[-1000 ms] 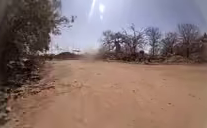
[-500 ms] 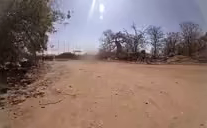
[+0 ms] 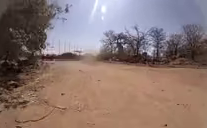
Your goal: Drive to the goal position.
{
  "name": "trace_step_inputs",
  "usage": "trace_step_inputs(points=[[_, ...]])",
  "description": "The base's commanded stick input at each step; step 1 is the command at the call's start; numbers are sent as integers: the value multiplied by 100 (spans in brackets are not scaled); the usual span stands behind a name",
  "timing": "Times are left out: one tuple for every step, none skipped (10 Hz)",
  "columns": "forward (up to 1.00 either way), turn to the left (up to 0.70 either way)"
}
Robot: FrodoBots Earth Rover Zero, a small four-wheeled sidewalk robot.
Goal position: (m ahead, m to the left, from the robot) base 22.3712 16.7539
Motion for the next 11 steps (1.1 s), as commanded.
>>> trace_step_inputs(points=[[100,0],[100,0],[100,0],[100,8],[100,21],[100,21],[100,10],[100,0],[100,0],[100,0],[100,0]])
